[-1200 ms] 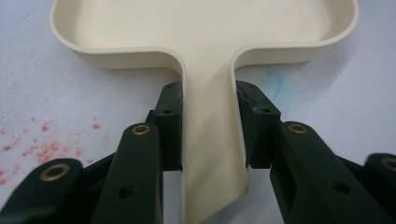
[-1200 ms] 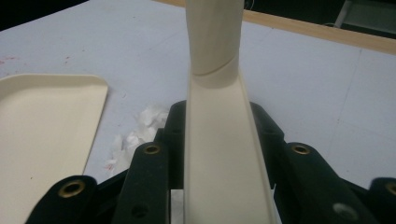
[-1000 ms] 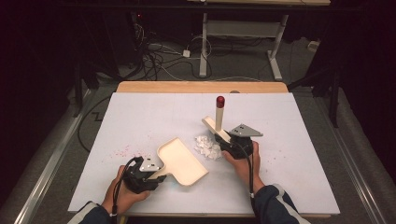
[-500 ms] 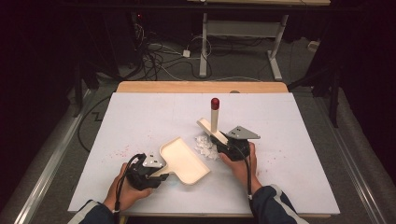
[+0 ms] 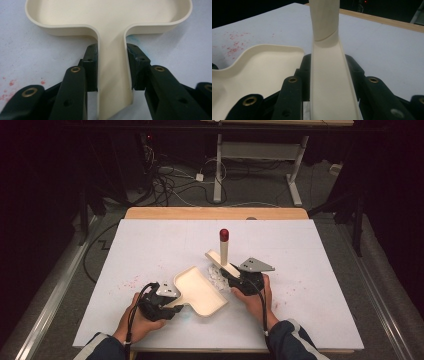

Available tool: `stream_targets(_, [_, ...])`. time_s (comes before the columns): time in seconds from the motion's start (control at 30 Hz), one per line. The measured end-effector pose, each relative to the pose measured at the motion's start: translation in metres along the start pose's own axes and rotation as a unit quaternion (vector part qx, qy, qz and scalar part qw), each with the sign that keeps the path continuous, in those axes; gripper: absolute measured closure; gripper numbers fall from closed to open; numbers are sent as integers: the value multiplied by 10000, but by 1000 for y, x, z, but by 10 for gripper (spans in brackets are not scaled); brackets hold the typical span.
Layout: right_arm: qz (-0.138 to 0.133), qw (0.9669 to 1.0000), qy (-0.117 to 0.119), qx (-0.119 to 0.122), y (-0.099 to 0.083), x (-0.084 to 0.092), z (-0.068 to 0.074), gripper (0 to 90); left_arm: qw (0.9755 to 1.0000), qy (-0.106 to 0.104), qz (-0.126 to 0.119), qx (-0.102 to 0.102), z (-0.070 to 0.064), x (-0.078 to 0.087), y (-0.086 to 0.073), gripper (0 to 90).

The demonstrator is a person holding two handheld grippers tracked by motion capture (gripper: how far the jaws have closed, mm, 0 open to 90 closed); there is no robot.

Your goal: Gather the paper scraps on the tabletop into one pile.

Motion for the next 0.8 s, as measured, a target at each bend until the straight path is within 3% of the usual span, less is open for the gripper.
stream_targets(0.1, [-7,10000,24,-41,1,0,6,665,10000,8,-17,16,-1,-2,1,632])
stream_targets(0.33, [4,9994,315,-109,3,-1,30,667,10000,45,-35,1,-7,-6,5,632])
stream_targets(0.67, [-43,9983,576,16,7,-2,63,672,10000,74,-6,-30,-12,-8,7,632])
stream_targets(0.8, [-13,9979,621,189,7,-1,71,673,10000,67,-17,-19,-11,-8,7,632])
Point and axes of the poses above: each handheld gripper's, and its own axes: x roughly backward along the jaws, y roughly out of its top, z roughly to its left, the point moved 10 cm from there along -x, roughly forward along the jaws, and after that the axes turned 13 degrees about -z, right-handed, at the moved point
